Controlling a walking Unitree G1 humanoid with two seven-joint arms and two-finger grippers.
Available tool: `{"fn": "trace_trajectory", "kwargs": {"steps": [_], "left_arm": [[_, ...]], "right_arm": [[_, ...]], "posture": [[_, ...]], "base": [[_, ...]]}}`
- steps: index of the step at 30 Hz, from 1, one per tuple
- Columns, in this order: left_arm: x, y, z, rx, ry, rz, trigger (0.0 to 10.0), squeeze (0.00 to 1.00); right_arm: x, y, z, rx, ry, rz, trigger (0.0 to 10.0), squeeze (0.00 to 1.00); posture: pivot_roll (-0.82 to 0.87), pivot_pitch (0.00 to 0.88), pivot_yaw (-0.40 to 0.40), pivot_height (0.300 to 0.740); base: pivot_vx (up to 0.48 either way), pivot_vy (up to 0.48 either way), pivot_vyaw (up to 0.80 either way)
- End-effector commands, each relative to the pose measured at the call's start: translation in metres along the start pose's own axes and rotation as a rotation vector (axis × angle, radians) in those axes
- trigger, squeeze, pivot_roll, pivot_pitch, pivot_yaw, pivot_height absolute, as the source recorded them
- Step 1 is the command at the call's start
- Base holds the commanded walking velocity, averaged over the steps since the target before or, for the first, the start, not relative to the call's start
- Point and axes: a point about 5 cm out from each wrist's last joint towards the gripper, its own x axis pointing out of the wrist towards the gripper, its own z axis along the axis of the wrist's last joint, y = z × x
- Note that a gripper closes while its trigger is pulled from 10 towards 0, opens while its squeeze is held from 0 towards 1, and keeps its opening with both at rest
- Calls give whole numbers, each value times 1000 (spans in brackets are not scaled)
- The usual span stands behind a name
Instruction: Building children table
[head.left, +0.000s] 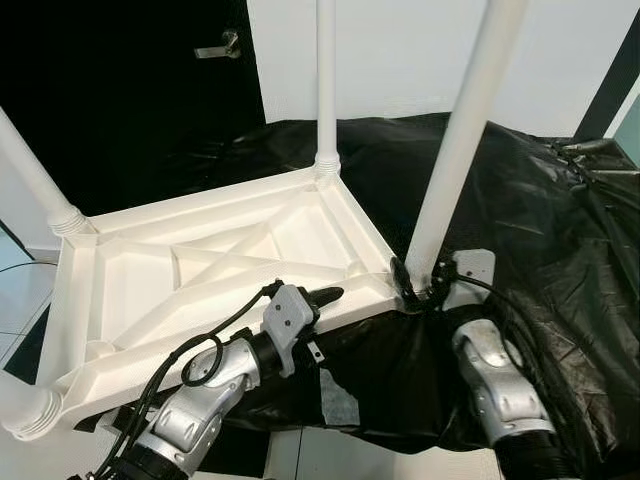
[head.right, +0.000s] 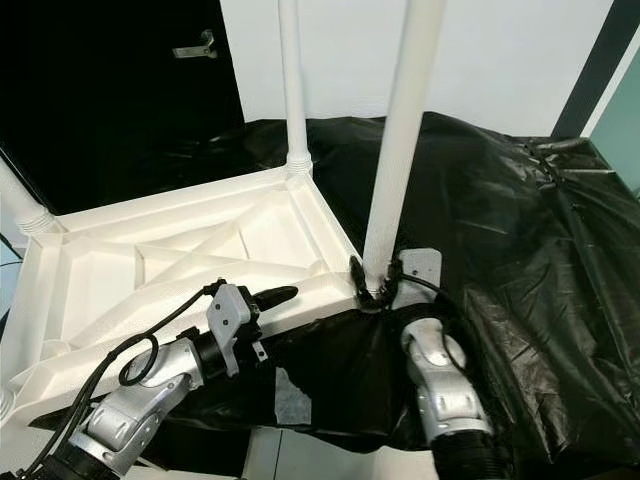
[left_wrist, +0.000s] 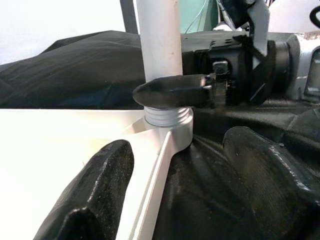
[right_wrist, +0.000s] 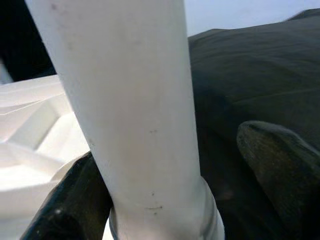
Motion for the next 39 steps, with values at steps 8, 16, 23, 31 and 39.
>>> {"fn": "trace_trajectory", "kwargs": {"steps": [8,16,23,31,39], "left_arm": [[-3,-8,-1,2,7,-214,10000,0],[-3,-8,-2,8,17,-219,10000,0],[-5,-9,-2,-5,13,-211,10000,0],[-4,-11,-4,6,27,-215,10000,0],[-3,-12,-4,-1,27,-214,10000,0]], "right_arm": [[13,-16,5,-86,48,271,10000,0],[28,-12,2,-129,96,409,0,0],[25,-14,-3,-111,106,434,0,0],[23,-17,-6,-66,101,221,10000,0],[17,6,-13,-11,115,-104,10000,0]], "posture": [[19,0,41,740],[38,0,33,740],[37,0,29,740],[32,0,29,740],[28,0,33,740]], "base": [[0,0,0],[0,0,0],[0,0,0],[0,0,0],[0,0,0]]}}
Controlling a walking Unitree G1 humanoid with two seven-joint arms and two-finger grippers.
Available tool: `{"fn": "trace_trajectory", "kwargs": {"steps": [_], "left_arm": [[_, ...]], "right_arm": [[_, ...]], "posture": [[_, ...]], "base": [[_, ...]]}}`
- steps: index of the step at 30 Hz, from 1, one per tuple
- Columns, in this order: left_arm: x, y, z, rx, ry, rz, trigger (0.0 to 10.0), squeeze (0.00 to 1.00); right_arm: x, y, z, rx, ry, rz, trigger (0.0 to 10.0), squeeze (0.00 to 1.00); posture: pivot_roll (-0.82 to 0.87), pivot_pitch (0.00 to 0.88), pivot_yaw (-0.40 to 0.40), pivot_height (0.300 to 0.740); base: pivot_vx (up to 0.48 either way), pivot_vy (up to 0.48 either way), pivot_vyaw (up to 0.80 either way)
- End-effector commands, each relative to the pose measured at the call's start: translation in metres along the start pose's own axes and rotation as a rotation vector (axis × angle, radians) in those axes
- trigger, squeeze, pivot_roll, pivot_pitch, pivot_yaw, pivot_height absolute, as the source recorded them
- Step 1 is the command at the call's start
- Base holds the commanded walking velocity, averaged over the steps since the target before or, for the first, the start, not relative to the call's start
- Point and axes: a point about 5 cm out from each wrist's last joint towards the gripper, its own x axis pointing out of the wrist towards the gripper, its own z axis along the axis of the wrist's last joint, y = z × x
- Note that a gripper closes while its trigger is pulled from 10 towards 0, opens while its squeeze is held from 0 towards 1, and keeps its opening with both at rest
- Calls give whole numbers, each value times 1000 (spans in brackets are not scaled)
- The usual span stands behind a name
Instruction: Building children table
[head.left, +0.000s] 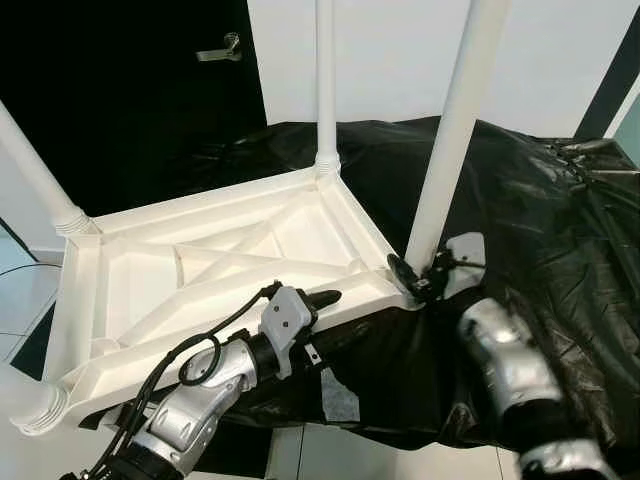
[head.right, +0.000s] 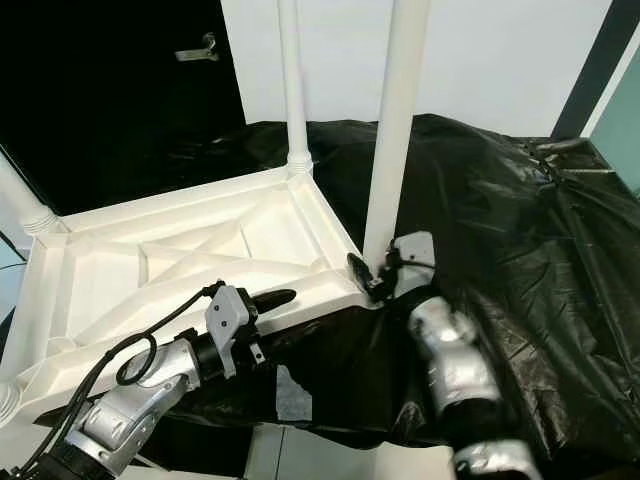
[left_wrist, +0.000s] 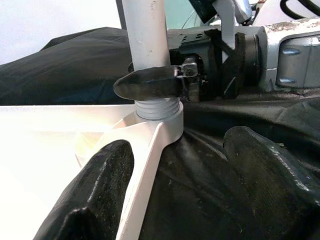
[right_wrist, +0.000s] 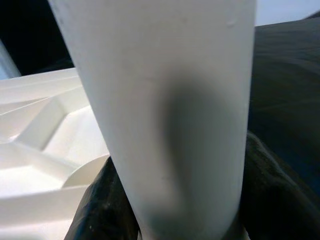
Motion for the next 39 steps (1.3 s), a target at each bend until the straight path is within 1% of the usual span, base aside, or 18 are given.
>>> {"fn": "trace_trajectory", "kwargs": {"steps": [1,2,3,4,10,16,17,20,24,29,30,31,32,33,35,36,38,39], "left_arm": [[-2,-12,-1,7,9,-196,10000,0],[-2,-12,-1,8,10,-197,10000,0],[-2,-12,-1,8,10,-197,10000,0],[-3,-11,0,10,10,-197,10000,0],[-3,-8,1,17,10,-184,10000,0],[-2,-10,2,15,10,-186,10000,0],[-1,-10,2,15,9,-187,10000,0],[-1,-9,2,16,9,-186,10000,0],[1,-9,3,12,3,-186,10000,0],[1,-8,4,15,5,-186,10000,0],[1,-8,4,13,4,-185,10000,0],[1,-8,4,13,4,-185,10000,0],[0,-8,4,11,5,-188,10000,0],[0,-8,4,11,5,-188,10000,0],[0,-8,4,12,5,-189,10000,0],[0,-7,4,15,7,-191,10000,0],[-1,-6,4,16,8,-189,10000,0],[0,-6,4,18,8,-190,10000,0]], "right_arm": [[-6,-3,-12,-5,67,-76,10000,0],[-6,1,-11,7,62,-112,10000,0],[-6,1,-11,7,62,-112,10000,0],[-5,9,-8,32,56,-158,10000,0],[-3,24,-3,88,44,-205,10000,0],[-5,23,1,76,39,-215,10000,0],[-6,21,2,74,31,-224,10000,984],[-7,18,5,72,17,-228,10000,1000],[-11,17,9,65,-13,-138,10000,1000],[-15,5,12,40,-32,-14,10000,1000],[-15,3,13,30,-37,25,10000,980],[-15,3,13,30,-37,25,10000,980],[-16,-1,16,-15,-41,141,10000,0],[-16,-1,16,-15,-41,141,10000,0],[-16,-2,17,-24,-40,185,10000,0],[-14,-6,19,-64,-39,249,10000,0],[-10,-10,21,-63,-35,304,10000,0],[-7,-12,22,-82,-29,323,10000,0]], "posture": [[28,0,33,740],[32,0,29,740],[32,0,29,740],[33,0,27,740],[37,0,24,740],[33,0,24,740],[31,0,23,740],[29,0,23,740],[26,0,27,740],[25,0,29,740],[26,0,28,740],[26,0,28,740],[24,0,31,740],[24,0,31,740],[24,0,31,740],[24,0,32,740],[22,0,34,740],[27,0,29,740]], "base": [[0,0,0],[0,0,0],[0,0,0],[0,0,0],[0,0,0],[0,0,0],[0,0,0],[0,0,0],[0,0,0],[0,0,0],[0,0,0],[0,0,0],[0,0,0],[0,0,0],[0,0,0],[0,0,0],[0,0,0],[0,0,0]]}}
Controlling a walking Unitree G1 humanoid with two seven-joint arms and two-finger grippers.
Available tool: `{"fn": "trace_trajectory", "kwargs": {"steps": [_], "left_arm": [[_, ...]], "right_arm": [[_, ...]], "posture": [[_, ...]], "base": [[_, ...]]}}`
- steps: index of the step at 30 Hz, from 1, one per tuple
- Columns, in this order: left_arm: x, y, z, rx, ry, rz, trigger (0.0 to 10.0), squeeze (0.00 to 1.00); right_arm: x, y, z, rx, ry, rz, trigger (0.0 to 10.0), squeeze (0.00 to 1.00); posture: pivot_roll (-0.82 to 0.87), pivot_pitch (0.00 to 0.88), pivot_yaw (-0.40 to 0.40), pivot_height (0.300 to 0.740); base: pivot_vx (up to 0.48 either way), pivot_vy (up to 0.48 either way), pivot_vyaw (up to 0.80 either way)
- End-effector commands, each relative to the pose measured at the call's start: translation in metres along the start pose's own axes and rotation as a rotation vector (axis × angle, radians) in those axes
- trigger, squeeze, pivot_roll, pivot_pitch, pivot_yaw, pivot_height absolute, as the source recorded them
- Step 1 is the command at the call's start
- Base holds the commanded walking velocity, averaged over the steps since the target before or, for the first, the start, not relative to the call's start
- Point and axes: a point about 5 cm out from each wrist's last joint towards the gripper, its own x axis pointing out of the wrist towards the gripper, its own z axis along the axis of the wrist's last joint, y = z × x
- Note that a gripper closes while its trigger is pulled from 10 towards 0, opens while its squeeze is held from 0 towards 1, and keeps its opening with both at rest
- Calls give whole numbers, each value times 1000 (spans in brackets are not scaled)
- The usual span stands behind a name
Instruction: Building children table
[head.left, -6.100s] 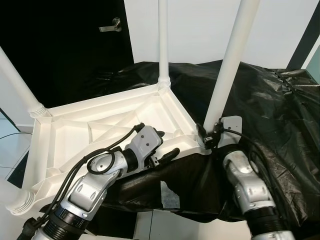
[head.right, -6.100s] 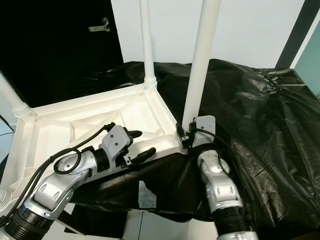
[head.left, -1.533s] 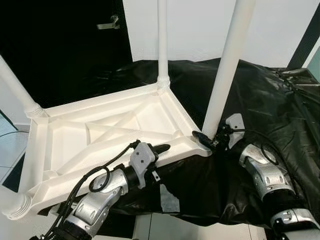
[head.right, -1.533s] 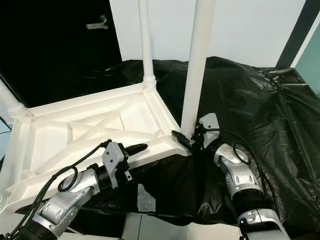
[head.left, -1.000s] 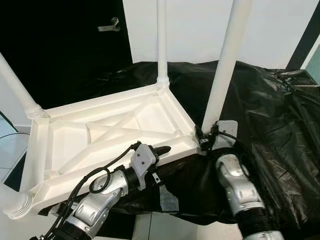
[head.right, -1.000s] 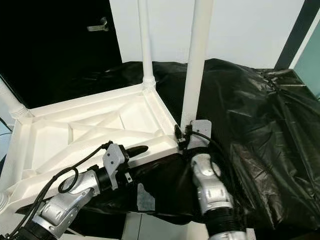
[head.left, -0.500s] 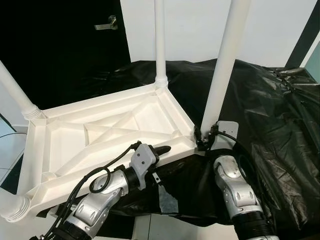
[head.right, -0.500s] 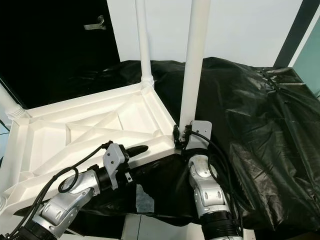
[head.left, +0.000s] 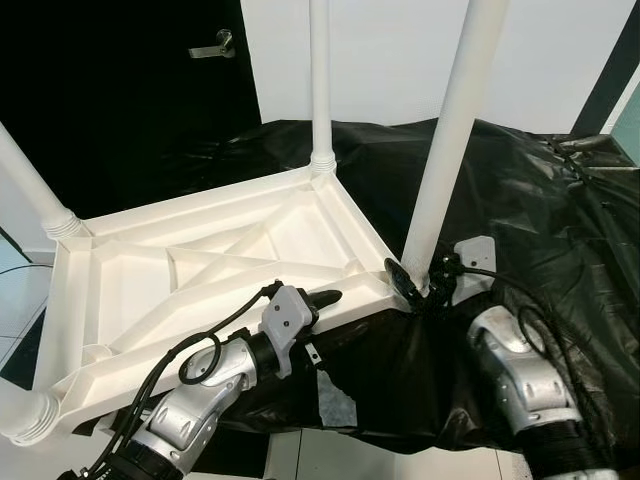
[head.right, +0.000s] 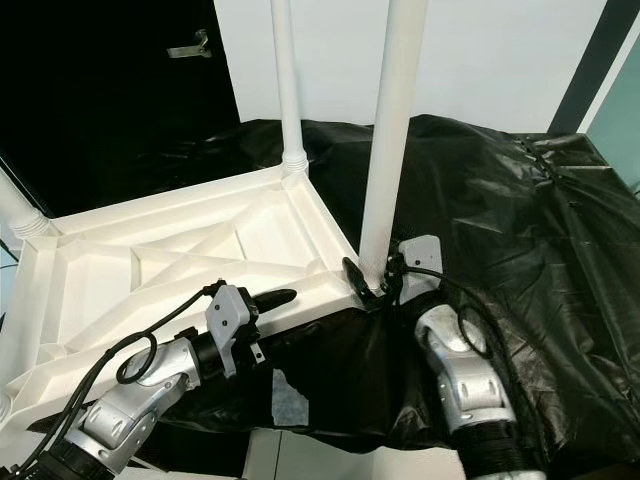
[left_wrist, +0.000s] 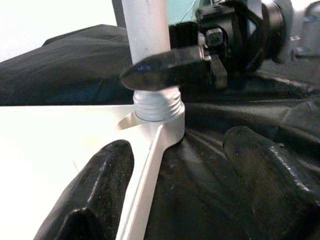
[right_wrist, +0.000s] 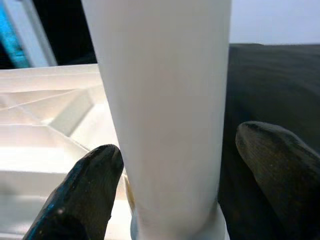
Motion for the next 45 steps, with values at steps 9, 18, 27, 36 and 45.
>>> {"fn": "trace_trajectory", "kwargs": {"steps": [9,18,27,36,45], "left_arm": [[-1,-6,2,16,3,-182,10000,0],[-3,-8,1,12,8,-182,10000,0],[-3,-6,0,20,16,-191,10000,0],[-2,-3,2,24,13,-184,10000,0],[-2,-1,2,26,12,-181,10000,0]], "right_arm": [[7,0,-6,-62,47,154,2745,0],[-3,0,-19,-37,78,156,0,0],[-7,1,-24,-5,80,-102,10000,0],[-7,9,-33,65,121,-455,10000,0],[0,37,-28,147,86,-551,10000,0]], "posture": [[39,0,20,740],[41,0,17,740],[36,0,21,740],[37,0,25,740],[27,0,38,740]], "base": [[0,0,0],[0,0,0],[0,0,0],[0,0,0],[0,0,0]]}}
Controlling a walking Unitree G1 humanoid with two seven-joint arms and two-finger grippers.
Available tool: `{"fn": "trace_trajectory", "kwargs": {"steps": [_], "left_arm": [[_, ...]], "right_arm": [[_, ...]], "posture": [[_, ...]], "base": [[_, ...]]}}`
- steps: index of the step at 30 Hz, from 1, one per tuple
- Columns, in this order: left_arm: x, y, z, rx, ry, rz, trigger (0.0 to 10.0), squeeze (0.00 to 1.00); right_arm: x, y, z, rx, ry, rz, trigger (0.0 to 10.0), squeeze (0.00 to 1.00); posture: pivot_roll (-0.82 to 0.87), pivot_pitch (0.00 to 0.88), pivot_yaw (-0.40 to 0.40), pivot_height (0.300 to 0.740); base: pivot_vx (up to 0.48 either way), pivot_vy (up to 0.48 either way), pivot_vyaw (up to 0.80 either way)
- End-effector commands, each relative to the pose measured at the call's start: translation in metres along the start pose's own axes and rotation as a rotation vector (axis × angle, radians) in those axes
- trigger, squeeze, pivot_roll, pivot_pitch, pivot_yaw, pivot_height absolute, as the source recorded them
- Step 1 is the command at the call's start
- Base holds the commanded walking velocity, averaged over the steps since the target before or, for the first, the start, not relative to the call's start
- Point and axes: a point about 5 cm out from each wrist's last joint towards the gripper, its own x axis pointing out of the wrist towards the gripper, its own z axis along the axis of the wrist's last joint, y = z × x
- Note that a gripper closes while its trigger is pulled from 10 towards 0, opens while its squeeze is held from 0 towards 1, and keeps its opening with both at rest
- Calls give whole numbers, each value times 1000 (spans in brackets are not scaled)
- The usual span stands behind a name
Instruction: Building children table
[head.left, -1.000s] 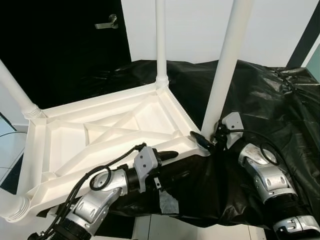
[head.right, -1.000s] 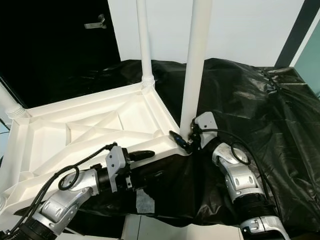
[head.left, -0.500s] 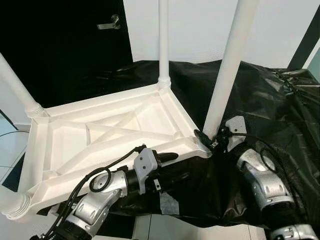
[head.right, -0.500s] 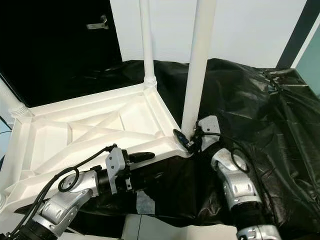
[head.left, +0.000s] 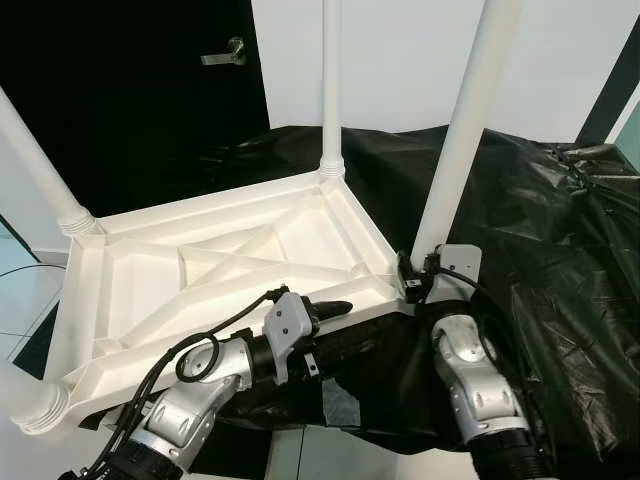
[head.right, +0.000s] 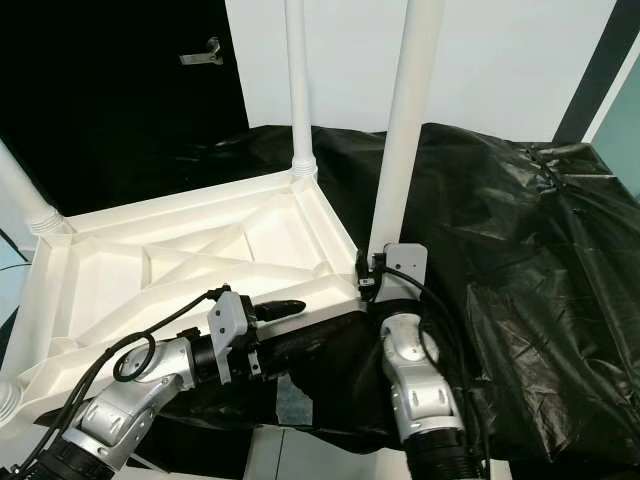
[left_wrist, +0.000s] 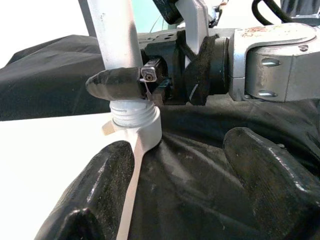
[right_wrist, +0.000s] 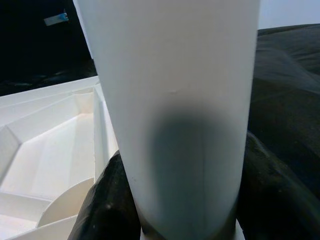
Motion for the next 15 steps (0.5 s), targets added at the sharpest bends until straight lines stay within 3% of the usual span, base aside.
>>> {"fn": "trace_trajectory", "kwargs": {"steps": [1,6,7,15], "left_arm": [[1,0,-1,-1,13,-38,10000,0],[3,1,0,3,13,-41,10000,0],[3,1,0,3,14,-39,10000,0],[4,1,0,3,18,-37,10000,0]], "right_arm": [[-5,-6,-13,17,68,-27,10000,0],[-4,-9,-9,24,42,-19,10000,31],[-4,-10,-7,9,32,-12,10000,1000],[-4,-26,2,6,-25,81,10000,1000]], "posture": [[25,0,37,740],[23,0,36,740],[20,0,40,740],[23,0,39,740]], "base": [[0,0,0],[0,0,0],[0,0,0],[0,0,0]]}}
